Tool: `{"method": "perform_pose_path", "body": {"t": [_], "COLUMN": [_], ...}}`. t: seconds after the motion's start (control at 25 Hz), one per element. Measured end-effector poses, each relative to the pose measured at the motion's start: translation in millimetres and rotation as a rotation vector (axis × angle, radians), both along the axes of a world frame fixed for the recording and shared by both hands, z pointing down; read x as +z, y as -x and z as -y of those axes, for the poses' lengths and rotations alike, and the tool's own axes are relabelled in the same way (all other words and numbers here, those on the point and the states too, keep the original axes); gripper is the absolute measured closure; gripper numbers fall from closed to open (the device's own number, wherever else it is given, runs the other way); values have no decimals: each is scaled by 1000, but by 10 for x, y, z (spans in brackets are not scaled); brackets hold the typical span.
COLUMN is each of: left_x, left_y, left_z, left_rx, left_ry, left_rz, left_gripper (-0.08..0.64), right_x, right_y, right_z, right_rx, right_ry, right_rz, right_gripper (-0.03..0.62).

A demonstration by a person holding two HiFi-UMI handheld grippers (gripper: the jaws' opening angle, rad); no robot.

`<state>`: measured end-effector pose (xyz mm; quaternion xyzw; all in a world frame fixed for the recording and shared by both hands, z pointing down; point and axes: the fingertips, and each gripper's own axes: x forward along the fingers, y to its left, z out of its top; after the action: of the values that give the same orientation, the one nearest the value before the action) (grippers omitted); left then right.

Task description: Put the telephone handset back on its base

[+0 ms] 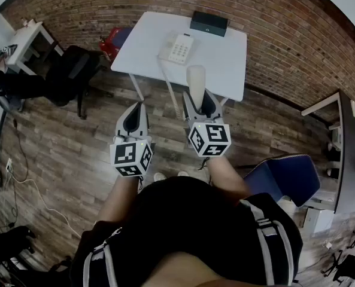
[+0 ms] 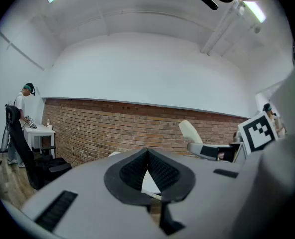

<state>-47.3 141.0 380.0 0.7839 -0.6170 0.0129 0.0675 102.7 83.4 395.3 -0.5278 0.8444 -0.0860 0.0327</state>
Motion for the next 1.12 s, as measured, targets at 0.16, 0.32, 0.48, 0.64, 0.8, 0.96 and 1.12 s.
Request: {"method": "perform_pose_path", "body": {"t": [0.16, 0.32, 0.48, 0.64, 0.8, 0.96, 1.12], "left_x": [20, 8, 11, 31, 33, 55, 115], "left_y": [87, 167, 193, 275, 400, 485, 515], "left_z": [-6, -15, -11, -9, -16, -31, -42], "left_rx": [-15, -15, 0, 16, 35, 59, 81], "left_ry": [4, 0, -4, -2, -13, -27, -23], "left_rz": [9, -1, -4, -5, -1, 4, 21], "left_gripper": [563, 563, 563, 563, 563, 563, 563], "right_x": [18, 15, 24, 30, 35, 48, 44], "right_y": [69, 170, 240, 327, 442, 521, 576], "right_z": [-20, -47, -63, -51, -58, -97, -124], "right_rx": [-1, -19, -23, -4, 15, 40, 63], "right_ry": [4, 1, 1, 4, 2, -7, -20], "right_rz": [-11, -16, -13, -17, -20, -17, -58], "right_gripper": [388, 388, 388, 388, 388, 388, 388]}}
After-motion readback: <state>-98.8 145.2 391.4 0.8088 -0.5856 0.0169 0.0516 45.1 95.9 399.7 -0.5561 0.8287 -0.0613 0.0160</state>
